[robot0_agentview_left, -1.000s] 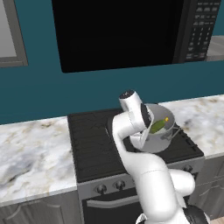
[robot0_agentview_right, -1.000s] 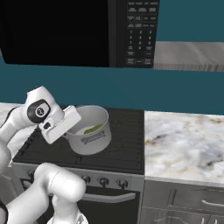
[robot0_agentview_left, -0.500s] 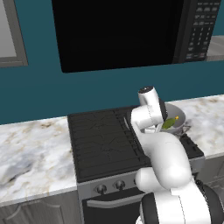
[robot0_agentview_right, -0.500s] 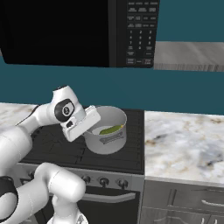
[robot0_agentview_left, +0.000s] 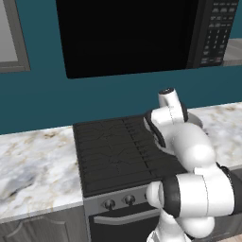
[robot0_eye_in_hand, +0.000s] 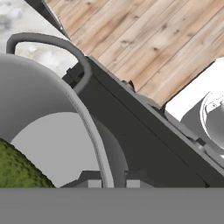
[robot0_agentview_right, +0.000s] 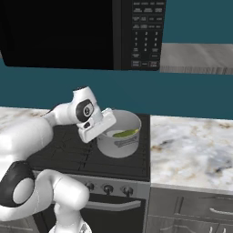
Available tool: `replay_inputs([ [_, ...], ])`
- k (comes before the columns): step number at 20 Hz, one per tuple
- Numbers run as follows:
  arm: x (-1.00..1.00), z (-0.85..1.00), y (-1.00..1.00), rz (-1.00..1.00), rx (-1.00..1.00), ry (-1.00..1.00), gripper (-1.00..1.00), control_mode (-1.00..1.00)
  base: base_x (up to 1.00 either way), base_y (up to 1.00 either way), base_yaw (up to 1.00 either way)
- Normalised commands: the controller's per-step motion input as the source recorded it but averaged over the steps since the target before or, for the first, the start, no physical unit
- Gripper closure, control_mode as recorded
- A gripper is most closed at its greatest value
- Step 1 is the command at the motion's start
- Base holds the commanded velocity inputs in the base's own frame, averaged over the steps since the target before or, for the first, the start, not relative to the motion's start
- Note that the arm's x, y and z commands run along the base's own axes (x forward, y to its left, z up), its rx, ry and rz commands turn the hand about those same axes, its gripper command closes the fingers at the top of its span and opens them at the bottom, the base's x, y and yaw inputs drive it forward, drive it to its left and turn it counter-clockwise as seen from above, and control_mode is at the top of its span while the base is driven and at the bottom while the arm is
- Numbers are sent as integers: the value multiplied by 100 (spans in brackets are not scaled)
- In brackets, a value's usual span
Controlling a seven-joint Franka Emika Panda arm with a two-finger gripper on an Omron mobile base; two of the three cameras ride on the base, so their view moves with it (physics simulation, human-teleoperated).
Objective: Turn on the sink faucet. Then move the cucumber from the counter to the sink. Turn off the sink. Move the vegetable from the sink to the pot next to the stove. Finally move the pot to the front right burner.
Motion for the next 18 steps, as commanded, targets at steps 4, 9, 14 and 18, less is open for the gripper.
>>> replay_inputs([
  [4, 8, -20, 0, 0, 0, 0, 100, -100, 0, 0, 0],
  [9, -1, -21, 0, 0, 0, 0, 100, -100, 0, 0, 0],
  [14, 0, -25, 0, 0, 0, 0, 100, -100, 0, 0, 0],
  [18, -4, -22, 0, 0, 0, 0, 100, -100, 0, 0, 0],
])
